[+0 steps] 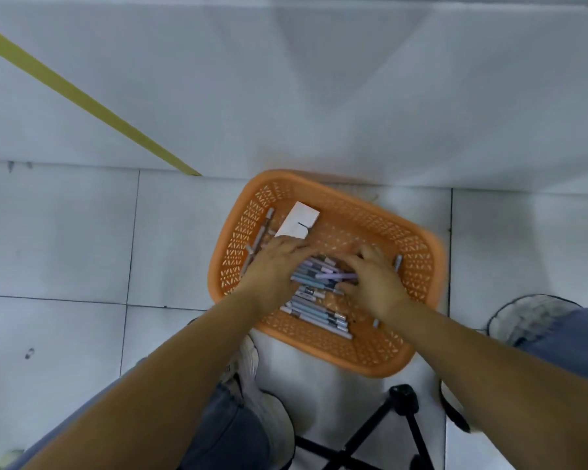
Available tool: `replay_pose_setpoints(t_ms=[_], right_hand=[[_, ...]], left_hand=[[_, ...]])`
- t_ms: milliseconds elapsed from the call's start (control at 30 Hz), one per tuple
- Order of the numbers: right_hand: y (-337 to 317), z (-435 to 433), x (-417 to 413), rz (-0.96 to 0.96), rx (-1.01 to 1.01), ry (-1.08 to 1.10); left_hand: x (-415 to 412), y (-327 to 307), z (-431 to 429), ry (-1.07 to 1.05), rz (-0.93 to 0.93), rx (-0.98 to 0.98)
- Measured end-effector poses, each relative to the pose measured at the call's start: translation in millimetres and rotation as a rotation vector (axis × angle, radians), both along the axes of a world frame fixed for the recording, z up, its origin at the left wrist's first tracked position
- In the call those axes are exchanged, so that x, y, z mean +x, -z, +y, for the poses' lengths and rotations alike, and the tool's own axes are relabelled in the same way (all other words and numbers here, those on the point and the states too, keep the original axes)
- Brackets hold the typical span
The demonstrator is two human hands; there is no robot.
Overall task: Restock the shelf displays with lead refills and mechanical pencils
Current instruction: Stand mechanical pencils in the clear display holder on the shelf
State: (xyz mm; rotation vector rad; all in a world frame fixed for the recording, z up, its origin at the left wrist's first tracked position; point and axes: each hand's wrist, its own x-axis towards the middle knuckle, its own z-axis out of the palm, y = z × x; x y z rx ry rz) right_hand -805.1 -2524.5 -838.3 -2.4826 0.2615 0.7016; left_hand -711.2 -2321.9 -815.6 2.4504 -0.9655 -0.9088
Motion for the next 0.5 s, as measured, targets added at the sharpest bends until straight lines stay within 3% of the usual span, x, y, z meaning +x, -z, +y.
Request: replay_pose_setpoints(t_ms=[100, 167, 300, 367, 500], right_hand=[[-7.7, -6.6, -8.1, -0.066, -0.079, 0.075], [-14.0, -5.8, -17.3, -0.102, -0.069, 0.300], [-16.8, 12.2, -21.7, 0.159, 0.135, 0.729], [-14.6, 17.1, -12.4, 0.212, 0.121, 0.812], [-4.7, 18.4, 10.7, 0.286, 0.073, 0.863]], left_hand=[[8.3, 7.0, -5.5, 0.117, -0.066, 0.125], [12.9, 9.3, -9.1, 0.072, -0.107, 0.149], [12.8, 14.5, -21.7, 0.073, -0.112, 0.071], [8.3, 16.7, -24.0, 0.100, -0.058, 0.034], [7.9, 17.4, -21.6, 0.135, -0.130, 0.189]])
